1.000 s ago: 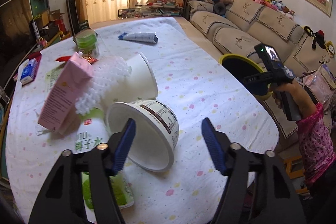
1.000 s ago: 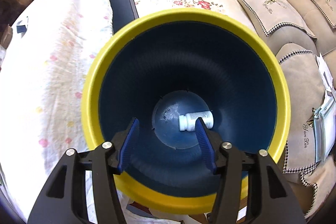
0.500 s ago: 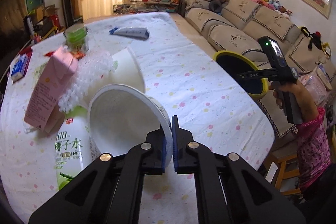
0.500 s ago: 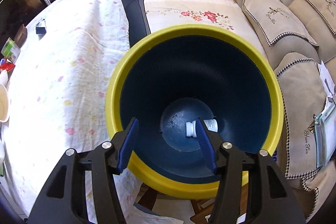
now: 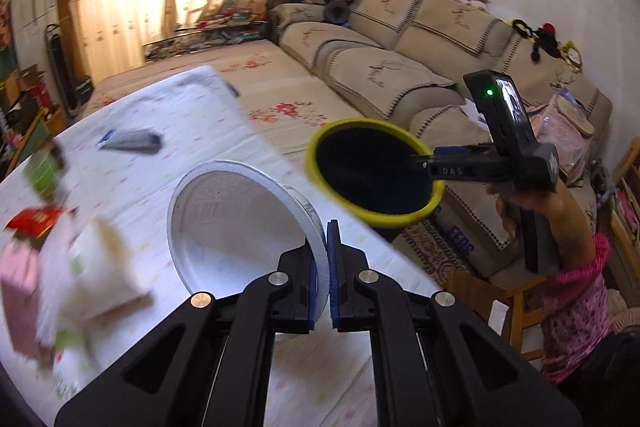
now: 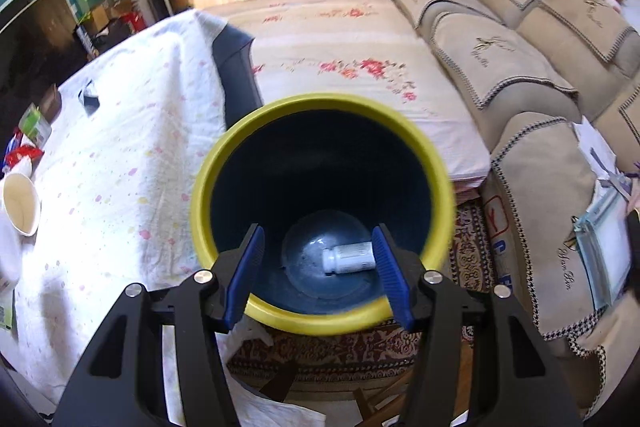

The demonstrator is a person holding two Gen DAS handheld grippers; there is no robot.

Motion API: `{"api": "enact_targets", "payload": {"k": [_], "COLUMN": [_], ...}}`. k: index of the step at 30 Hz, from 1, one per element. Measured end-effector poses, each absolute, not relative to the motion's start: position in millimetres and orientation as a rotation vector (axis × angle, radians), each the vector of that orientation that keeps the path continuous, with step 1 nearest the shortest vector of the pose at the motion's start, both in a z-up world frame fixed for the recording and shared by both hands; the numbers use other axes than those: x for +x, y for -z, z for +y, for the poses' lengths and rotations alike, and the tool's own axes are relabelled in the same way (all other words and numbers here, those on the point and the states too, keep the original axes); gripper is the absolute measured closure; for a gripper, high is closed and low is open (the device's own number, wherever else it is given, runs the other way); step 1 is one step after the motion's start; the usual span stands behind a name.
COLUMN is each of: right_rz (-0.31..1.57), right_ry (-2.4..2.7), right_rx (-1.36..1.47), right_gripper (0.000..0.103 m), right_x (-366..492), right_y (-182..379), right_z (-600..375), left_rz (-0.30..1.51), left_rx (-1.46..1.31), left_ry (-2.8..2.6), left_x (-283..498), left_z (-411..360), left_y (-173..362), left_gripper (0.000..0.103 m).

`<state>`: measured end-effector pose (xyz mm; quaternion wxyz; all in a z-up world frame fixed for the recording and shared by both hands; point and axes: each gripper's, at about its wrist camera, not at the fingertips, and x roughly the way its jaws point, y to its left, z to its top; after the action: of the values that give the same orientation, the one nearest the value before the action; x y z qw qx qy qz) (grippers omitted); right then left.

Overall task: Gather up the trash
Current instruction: 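Grasp the rim of the white paper cup with the left gripper, then carry the paper cup over the bin and open the left gripper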

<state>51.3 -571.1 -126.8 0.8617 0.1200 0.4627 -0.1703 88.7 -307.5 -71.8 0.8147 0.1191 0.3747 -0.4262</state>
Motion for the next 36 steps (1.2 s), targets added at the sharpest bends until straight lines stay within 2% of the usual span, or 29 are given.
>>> {"api": "enact_targets", "payload": {"k": [5, 13, 23, 24, 26, 28, 31, 34, 36], "right_rz": [0.939, 0.934, 0.957, 0.958, 0.957, 0.956, 0.956, 0.964, 0.963], "right_ry": [0.413, 0.457, 0.463, 0.462, 0.462, 0.459, 0.448, 0.432, 0.415], "right_rx": [0.275, 0.341, 0.371, 0.371, 0.371, 0.371, 0.367, 0.358, 0.353], "right_gripper": [0.049, 0.048, 0.047, 0.046, 0.046, 0.045, 0.045, 0.044, 0.044], "right_x": [22, -8, -15, -15, -15, -15, -14, -10, -8], "right_y": [124, 136, 151, 152, 152, 152, 152, 153, 152], "right_z": [-594, -625, -640, -640, -639, -639, -633, -623, -616], "left_rz": [0.843, 0.950, 1.126, 1.126, 1.116, 1.091, 1.060, 1.011, 0.964], "left_rx": [0.269, 0.365, 0.438, 0.437, 0.435, 0.423, 0.397, 0.362, 0.317], "left_ry": [0.980, 1.017, 0.956, 0.953, 0.943, 0.940, 0.932, 0.922, 0.908], "left_x": [110, 146, 171, 170, 169, 167, 161, 153, 146], "left_z": [-385, -508, -575, -574, -571, -565, -546, -511, -481], "left_y": [83, 132, 207, 210, 210, 204, 186, 154, 131], "left_gripper": [0.097, 0.097, 0.096, 0.094, 0.073, 0.061, 0.059, 0.042, 0.037]}}
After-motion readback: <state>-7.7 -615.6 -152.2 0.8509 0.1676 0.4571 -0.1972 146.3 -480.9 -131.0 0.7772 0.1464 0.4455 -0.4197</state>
